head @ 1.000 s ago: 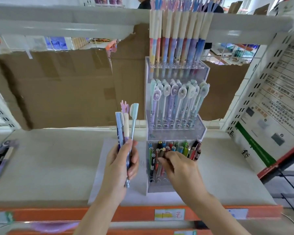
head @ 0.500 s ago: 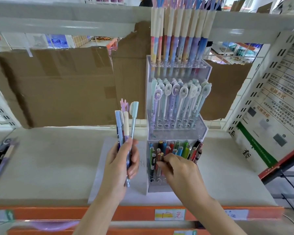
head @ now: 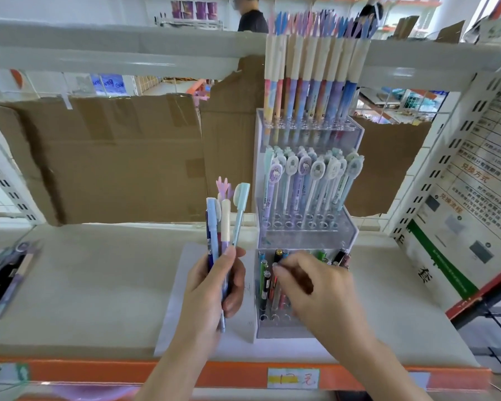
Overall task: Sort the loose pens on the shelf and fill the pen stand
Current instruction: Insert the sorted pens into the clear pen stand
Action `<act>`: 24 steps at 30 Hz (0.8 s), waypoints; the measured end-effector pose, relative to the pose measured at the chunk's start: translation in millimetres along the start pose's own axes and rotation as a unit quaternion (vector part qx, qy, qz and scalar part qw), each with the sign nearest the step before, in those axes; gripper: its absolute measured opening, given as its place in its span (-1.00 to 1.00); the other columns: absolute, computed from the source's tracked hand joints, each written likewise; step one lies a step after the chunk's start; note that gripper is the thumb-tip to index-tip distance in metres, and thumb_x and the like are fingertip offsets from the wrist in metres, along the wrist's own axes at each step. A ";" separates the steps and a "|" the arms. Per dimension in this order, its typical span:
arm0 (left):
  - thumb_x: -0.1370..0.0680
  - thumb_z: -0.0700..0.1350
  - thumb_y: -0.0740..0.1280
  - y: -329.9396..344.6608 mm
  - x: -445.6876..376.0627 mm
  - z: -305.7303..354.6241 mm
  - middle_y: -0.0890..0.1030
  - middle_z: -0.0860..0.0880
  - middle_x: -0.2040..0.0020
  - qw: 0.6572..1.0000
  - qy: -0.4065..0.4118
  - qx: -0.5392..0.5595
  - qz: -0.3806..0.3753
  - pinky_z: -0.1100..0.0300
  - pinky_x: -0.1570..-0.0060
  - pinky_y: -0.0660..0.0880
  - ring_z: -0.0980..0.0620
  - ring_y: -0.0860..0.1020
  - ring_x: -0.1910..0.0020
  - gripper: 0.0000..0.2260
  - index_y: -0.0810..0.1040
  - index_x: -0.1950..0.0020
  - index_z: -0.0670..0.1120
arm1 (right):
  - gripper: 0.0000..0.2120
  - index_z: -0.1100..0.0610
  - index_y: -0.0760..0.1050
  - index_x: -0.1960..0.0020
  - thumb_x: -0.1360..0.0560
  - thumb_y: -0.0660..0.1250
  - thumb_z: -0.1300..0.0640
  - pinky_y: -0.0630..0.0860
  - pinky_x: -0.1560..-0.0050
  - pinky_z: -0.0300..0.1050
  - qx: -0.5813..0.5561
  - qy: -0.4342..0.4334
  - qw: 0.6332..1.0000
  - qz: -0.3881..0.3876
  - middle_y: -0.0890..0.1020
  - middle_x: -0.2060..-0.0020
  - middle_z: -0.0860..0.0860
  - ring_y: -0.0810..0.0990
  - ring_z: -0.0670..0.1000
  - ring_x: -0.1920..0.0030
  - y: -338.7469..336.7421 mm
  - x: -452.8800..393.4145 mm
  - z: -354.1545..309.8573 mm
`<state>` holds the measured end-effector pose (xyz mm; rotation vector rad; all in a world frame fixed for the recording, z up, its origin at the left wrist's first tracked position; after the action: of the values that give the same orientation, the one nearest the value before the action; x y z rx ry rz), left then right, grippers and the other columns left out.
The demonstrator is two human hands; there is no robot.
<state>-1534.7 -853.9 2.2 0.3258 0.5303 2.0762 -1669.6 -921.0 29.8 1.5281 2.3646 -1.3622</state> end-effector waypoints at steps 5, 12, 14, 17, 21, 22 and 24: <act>-0.44 -0.10 0.28 11.9 0.7 8.0 0.46 -0.09 0.44 0.999 0.027 -0.007 -0.038 0.38 0.63 0.09 0.13 0.17 0.64 -0.82 0.48 0.16 -0.24 | -0.90 0.04 0.62 0.11 -0.49 0.36 0.03 0.37 0.33 -0.40 -0.121 0.019 0.992 -0.041 0.53 0.48 -0.25 0.51 -0.20 0.39 -7.6 -29.9 -30.2; -0.43 -0.18 0.32 33.1 -21.8 41.5 0.49 -0.08 0.44 0.989 0.115 -0.066 -0.057 0.32 0.60 0.12 0.12 0.21 0.61 -0.89 0.43 0.19 -0.20 | -0.84 0.06 0.57 0.26 -0.48 0.39 0.06 0.40 0.26 -0.32 -0.160 0.005 0.987 -0.017 0.56 0.35 -0.08 0.49 -0.14 0.35 -15.8 -69.4 -46.8; -0.48 -0.26 0.29 39.7 -30.6 52.6 0.51 -0.07 0.45 0.985 0.144 -0.080 -0.054 0.32 0.59 0.11 0.10 0.21 0.60 -0.92 0.42 0.19 -0.22 | -0.83 0.04 0.56 0.28 -0.48 0.38 0.09 0.37 0.28 -0.38 -0.164 -0.006 0.986 -0.008 0.57 0.38 -0.09 0.49 -0.17 0.38 -22.4 -77.8 -51.9; -0.46 -0.19 0.33 44.0 -35.7 56.3 0.55 -0.10 0.42 0.979 0.160 -0.106 -0.066 0.29 0.57 0.20 0.06 0.27 0.58 -0.91 0.47 0.16 -0.21 | -0.82 0.10 0.57 0.29 -0.49 0.37 0.11 0.38 0.33 -0.39 -0.156 -0.012 0.988 -0.004 0.58 0.42 -0.06 0.49 -0.17 0.41 -28.7 -82.9 -52.8; -0.47 -0.06 0.28 41.6 -35.0 47.6 0.63 -0.17 0.30 0.986 0.120 -0.108 -0.050 0.25 0.56 0.41 0.05 0.45 0.54 -0.78 0.51 0.07 -0.23 | -0.85 0.12 0.61 0.23 -0.49 0.38 0.09 0.42 0.34 -0.31 -0.111 -0.008 0.990 0.081 0.54 0.45 -0.10 0.50 -0.11 0.41 -48.0 -84.4 -38.6; -0.49 -0.06 0.26 36.8 -36.2 44.2 0.63 -0.14 0.31 0.988 0.106 -0.105 -0.027 0.26 0.59 0.40 0.05 0.46 0.55 -0.79 0.50 0.07 -0.21 | -0.86 0.12 0.61 0.20 -0.48 0.38 0.08 0.43 0.33 -0.30 -0.100 -0.012 0.989 0.109 0.55 0.43 -0.11 0.51 -0.10 0.40 -54.5 -84.9 -34.5; -0.55 -0.04 0.23 26.1 -37.6 39.4 0.60 -0.06 0.39 0.989 0.092 -0.117 0.013 0.29 0.64 0.30 0.07 0.37 0.60 -0.81 0.48 0.09 -0.16 | -0.86 0.13 0.62 0.16 -0.48 0.37 0.07 0.45 0.30 -0.29 -0.061 -0.033 0.987 0.147 0.57 0.39 -0.10 0.52 -0.10 0.39 -63.8 -85.5 -28.7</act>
<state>-1517.2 -888.5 48.4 0.0045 0.3870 2.1789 -1660.5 -973.6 126.4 1.6843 2.0413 -1.1602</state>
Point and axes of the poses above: each hand's wrist, its own x-axis away from the middle knuckle, its own y-axis out of the palm, z = x × y, the point moved 5 cm from there along -x, towards the middle knuckle
